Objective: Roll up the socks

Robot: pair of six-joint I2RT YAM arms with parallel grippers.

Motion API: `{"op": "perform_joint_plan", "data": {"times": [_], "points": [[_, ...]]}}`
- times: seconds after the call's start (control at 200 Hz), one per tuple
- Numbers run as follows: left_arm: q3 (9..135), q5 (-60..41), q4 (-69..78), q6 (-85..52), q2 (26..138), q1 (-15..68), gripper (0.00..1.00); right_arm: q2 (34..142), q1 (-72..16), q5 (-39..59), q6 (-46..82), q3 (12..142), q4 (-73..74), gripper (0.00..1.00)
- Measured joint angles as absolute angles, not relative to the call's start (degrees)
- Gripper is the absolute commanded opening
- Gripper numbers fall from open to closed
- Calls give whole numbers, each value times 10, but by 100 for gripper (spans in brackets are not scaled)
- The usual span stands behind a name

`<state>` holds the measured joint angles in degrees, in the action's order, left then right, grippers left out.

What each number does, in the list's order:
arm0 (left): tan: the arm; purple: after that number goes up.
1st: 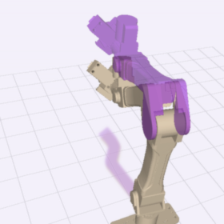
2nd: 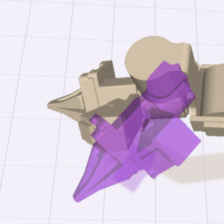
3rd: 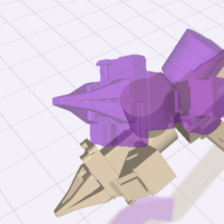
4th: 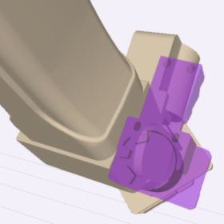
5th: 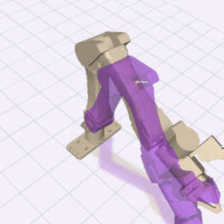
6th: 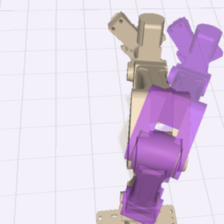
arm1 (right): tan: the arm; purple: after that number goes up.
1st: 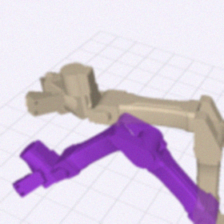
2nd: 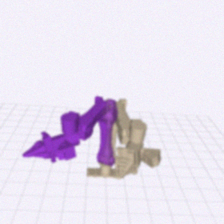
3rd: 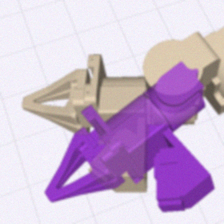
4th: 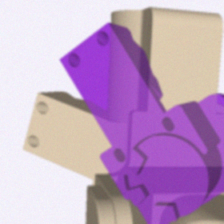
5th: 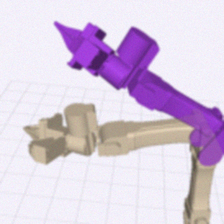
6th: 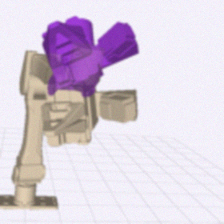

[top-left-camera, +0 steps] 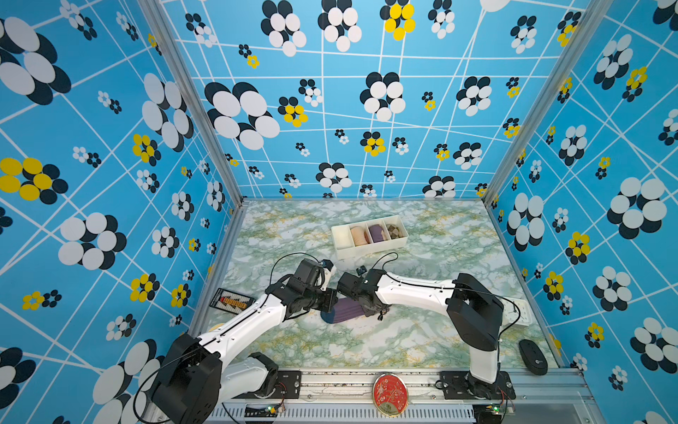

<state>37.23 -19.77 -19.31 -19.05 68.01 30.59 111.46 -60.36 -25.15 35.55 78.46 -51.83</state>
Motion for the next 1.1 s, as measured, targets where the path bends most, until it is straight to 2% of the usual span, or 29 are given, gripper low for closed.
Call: {"op": "perform_joint_plan", "data": {"times": [0.49, 0.725, 1.1], "points": [[372, -198, -193, -190, 680, 306, 5, 1109, -604, -199, 352, 770, -467, 33], [372, -198, -193, -190, 680, 306, 5, 1088, -603, -167, 351, 743, -427, 38], [372, -198, -193, -190, 680, 306, 5, 1046, -587, -114, 350, 693, -364, 40]]}}
